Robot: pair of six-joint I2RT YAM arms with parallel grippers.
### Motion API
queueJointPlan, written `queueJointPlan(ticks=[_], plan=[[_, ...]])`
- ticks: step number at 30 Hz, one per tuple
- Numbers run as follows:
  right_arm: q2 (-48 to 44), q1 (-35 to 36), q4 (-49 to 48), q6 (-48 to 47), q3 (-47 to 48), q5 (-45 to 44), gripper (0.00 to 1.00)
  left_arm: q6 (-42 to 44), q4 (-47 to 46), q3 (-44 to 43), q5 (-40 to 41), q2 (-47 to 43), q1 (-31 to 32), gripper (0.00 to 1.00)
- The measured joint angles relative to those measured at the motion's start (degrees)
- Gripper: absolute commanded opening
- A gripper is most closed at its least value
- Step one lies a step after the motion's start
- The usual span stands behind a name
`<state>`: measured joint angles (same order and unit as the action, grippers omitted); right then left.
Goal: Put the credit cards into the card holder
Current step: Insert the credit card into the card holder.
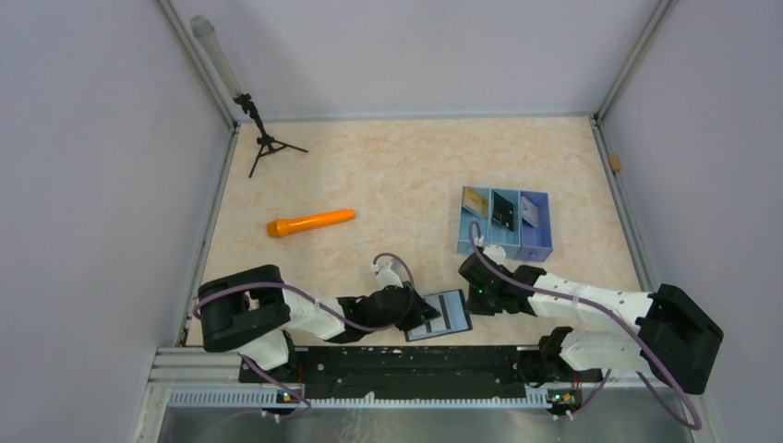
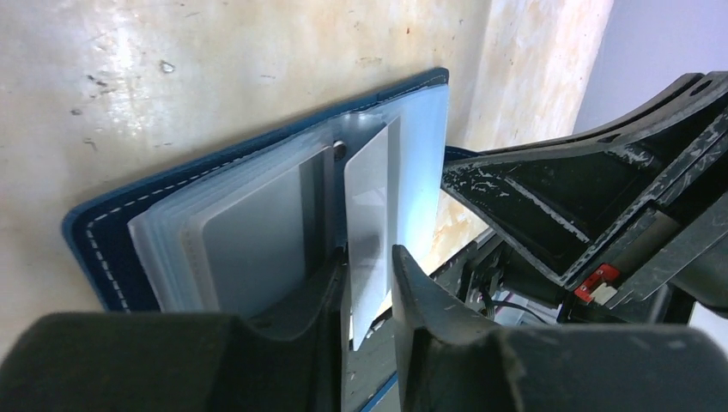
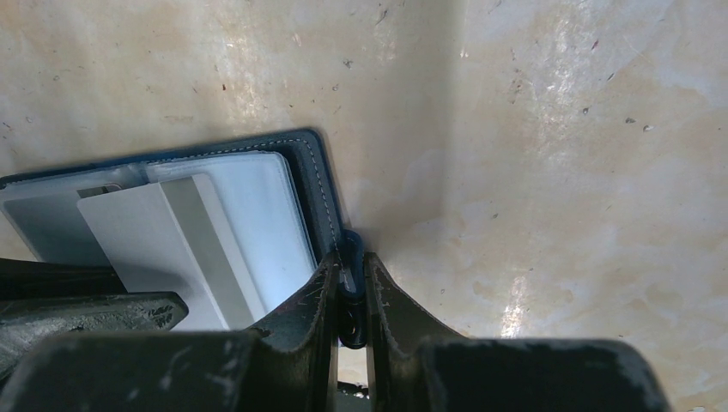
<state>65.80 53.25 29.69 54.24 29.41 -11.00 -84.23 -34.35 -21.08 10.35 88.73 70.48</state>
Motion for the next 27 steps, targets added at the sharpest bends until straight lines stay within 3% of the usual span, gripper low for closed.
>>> queueJointPlan(ticks=[14, 27], plan=[[-0.17, 0.26, 1.42, 0.04, 0.31, -0.42, 0.00, 4.83, 19.26, -8.96, 0.68, -3.98, 0.00, 0.51], [-0.20, 0.26, 1.81, 0.04, 0.39, -0.74, 0.00, 9.40, 33.29, -13.16, 3.02, -7.63, 0.15, 0.53]])
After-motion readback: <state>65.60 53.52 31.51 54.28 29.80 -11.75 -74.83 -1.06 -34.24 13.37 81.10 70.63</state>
